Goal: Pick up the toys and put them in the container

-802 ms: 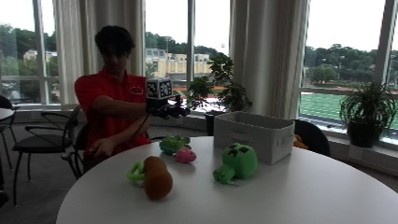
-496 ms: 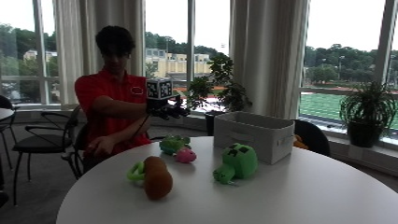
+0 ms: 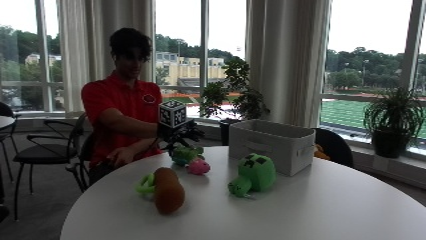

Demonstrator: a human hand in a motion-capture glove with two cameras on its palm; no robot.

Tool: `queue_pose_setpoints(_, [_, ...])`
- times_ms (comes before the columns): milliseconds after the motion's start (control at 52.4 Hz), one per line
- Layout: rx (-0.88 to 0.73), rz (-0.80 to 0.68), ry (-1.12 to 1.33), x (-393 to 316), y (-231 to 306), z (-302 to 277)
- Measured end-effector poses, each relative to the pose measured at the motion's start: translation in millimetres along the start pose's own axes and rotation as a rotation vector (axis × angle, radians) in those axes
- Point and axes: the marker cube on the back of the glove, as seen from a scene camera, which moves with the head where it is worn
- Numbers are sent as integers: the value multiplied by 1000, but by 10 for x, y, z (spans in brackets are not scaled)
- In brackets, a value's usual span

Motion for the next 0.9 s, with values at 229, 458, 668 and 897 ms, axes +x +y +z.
queue_pose_setpoints(229, [-211, 22, 72, 86, -61, 517])
queue_pose_setpoints(458, [-281, 5, 248, -29, -53, 714])
queue_pose_setpoints(668, [-182, -38, 167, -107, -118, 695])
queue_pose_setpoints(897, [-23, -70, 172, -105, -181, 678])
